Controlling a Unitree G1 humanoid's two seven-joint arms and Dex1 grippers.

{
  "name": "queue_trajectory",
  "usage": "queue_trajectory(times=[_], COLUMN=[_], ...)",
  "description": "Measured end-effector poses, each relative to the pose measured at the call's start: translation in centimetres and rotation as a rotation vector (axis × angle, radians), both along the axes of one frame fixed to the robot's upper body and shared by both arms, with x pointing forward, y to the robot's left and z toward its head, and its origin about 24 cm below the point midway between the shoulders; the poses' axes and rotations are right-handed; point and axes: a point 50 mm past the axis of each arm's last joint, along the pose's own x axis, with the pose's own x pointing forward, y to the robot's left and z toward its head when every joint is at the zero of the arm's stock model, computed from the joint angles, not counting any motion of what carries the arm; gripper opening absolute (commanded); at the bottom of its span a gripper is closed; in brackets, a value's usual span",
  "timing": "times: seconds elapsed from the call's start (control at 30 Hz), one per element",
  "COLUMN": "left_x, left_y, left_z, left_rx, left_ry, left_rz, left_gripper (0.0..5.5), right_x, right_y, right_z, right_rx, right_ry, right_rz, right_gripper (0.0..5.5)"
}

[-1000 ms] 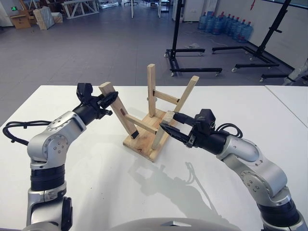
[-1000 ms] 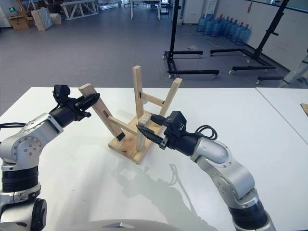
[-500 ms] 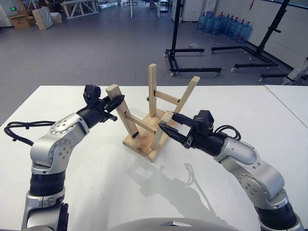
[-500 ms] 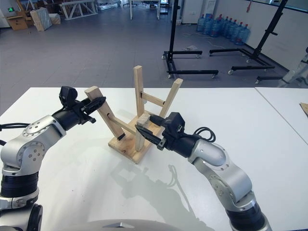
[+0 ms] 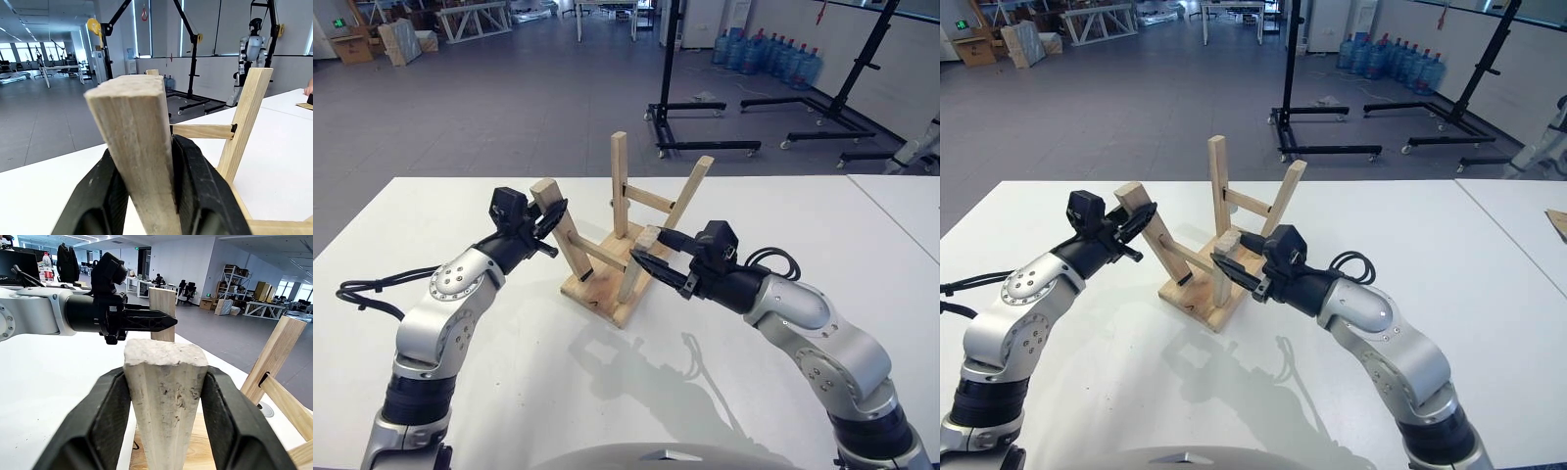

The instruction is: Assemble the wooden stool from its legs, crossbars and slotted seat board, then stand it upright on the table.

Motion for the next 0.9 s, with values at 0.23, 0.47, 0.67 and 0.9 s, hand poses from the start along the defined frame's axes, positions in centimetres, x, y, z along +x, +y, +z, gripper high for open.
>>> queue_trajectory(times=[0.23, 0.47, 0.67, 0.9], left_x=[0.8, 1.2, 1.0, 0.4], left_y=[-0.4, -0.6, -0.8, -0.8], left_z=[0.3, 0.9, 0.7, -2.1], left_rx=[-0.013, -0.006, -0.019, 0.079], left_ry=[-0.014, -0.016, -0.014, 0.097], left_rz=[0.041, 0.037, 0.038, 0.026], left_gripper=[1.07, 1.07, 1.07, 2.15], right_x=[1.4, 1.8, 2.0, 1.2], right_y=[-0.1, -0.2, -0.3, 0.0], right_z=[0.3, 1.0, 1.6, 1.5], right_rx=[0.109, 0.171, 0.230, 0.074], right_ry=[0.038, 0.089, 0.103, -0.007], right_rz=[-0.064, -0.076, -0.094, -0.057], right_gripper=[2.03, 2.03, 2.77, 3.96])
